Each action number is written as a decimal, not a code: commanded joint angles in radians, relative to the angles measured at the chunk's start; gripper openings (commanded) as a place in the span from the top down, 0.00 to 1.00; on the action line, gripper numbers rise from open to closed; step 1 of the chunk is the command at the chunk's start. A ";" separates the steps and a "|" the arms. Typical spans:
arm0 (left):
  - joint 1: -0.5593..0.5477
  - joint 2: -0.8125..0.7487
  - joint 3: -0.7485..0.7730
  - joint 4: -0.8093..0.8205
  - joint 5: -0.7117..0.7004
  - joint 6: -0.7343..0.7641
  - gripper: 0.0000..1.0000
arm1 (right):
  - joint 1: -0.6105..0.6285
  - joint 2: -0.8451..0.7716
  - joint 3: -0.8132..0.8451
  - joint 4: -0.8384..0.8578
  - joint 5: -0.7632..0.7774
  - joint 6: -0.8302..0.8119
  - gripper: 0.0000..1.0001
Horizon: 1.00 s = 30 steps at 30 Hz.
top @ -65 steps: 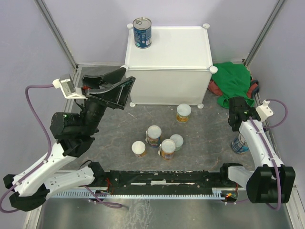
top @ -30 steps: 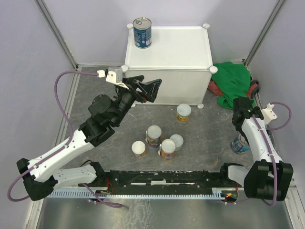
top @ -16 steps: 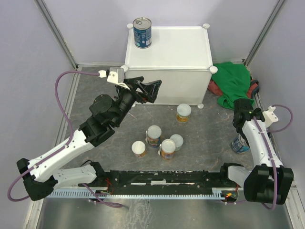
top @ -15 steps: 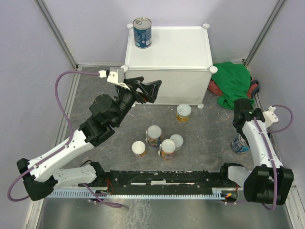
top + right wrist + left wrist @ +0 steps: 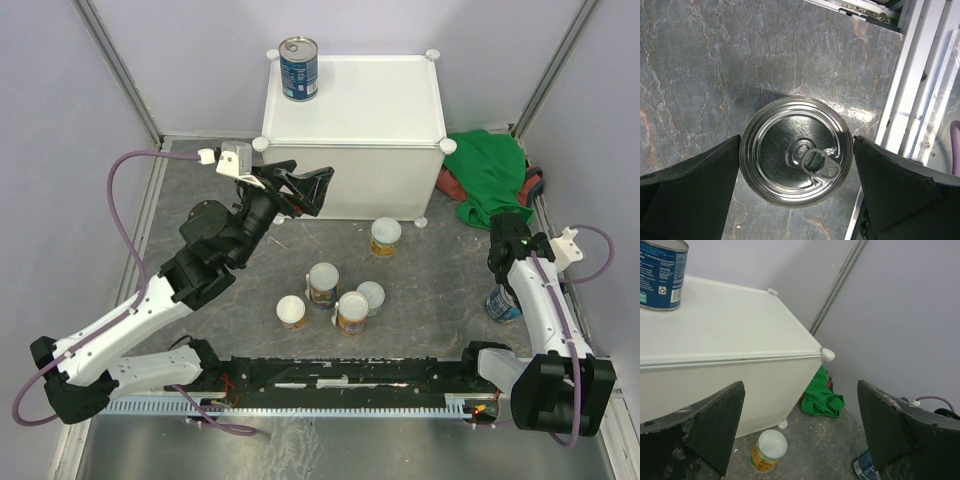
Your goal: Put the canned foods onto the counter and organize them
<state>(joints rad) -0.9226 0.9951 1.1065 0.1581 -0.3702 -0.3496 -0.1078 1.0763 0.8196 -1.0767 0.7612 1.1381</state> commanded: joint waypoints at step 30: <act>-0.004 0.024 -0.031 0.068 -0.085 0.074 0.01 | -0.005 0.120 -0.095 0.299 -0.035 -0.184 0.09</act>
<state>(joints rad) -0.9226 1.0222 1.0863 0.1684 -0.4217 -0.3199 -0.1085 1.1995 0.7807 -0.9264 0.8581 1.0203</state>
